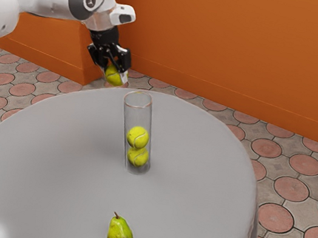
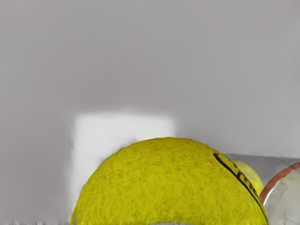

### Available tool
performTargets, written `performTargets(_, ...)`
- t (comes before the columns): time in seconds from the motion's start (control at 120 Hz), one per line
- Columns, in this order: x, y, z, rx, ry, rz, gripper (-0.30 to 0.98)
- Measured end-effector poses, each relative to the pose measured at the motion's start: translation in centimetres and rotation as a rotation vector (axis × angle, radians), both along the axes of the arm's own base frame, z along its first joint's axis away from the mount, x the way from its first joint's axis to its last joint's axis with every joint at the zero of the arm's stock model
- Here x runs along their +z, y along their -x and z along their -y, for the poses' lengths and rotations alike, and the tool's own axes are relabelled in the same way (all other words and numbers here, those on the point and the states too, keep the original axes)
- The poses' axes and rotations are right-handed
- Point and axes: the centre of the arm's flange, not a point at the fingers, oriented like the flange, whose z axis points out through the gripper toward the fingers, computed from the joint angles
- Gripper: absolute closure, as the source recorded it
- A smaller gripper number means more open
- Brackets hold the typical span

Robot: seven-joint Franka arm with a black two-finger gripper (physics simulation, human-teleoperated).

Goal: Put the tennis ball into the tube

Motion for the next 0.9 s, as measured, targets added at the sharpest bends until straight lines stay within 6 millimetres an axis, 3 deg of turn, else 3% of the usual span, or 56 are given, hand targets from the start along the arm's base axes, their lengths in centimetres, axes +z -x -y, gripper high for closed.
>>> performTargets(0.108, 1.5, 0.4, 4.3, -0.058, -0.009, -0.018, 0.53)
performTargets(0.192, 1.1, 0.0, 7.4, -0.094, -0.016, -0.041, 0.54)
performTargets(0.25, 0.4, -0.4, 8.6, -0.101, -0.023, -0.057, 0.55)
performTargets(0.408, -0.6, -0.7, 8.8, -0.08, -0.033, -0.089, 0.58)
performTargets(0.658, -0.6, -0.5, 8.5, -0.051, -0.026, -0.106, 0.26)
performTargets(0.9, -0.2, -0.2, 8.5, -0.038, -0.017, -0.117, 0.1)
